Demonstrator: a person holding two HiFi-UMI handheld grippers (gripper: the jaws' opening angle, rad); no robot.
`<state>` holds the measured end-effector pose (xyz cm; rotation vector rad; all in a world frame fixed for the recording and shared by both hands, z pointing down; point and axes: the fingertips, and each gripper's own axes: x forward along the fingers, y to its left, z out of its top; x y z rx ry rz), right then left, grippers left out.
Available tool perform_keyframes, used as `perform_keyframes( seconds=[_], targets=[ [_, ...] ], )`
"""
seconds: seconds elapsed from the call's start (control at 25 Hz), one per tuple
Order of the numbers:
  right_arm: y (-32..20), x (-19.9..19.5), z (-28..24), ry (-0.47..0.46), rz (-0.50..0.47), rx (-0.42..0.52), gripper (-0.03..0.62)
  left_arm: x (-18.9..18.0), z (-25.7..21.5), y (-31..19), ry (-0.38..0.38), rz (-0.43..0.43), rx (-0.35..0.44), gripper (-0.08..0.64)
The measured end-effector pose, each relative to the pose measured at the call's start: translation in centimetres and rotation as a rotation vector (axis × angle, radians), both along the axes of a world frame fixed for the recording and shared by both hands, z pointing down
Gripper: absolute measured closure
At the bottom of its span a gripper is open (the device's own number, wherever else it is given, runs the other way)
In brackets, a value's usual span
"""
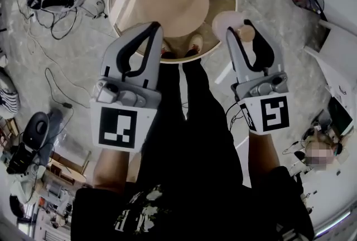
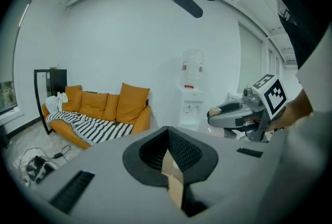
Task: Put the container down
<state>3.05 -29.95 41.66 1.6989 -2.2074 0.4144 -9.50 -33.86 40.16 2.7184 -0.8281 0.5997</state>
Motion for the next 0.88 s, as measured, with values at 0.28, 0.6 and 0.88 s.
perform_keyframes(
  seconds=[0.28, 0.6, 0.88],
  targets=[
    [-0.8, 0.1, 8.9, -0.007, -0.043, -0.067, 0.457, 0.9, 8.5, -0.5, -0.044, -0.013, -0.074, 0.548],
    [-0.4, 0.6, 18.5, 0.006, -0.066, -0.165, 0.457, 2.3, 16.1, 0.8, -0.078, 0.008, -0.159, 0.548],
    [0.1, 2.6, 26.2, 0.013, -0.05, -0.243, 0.457, 3.7, 21.4, 1.4, -0.096, 0.011, -0.209, 0.548]
  ],
)
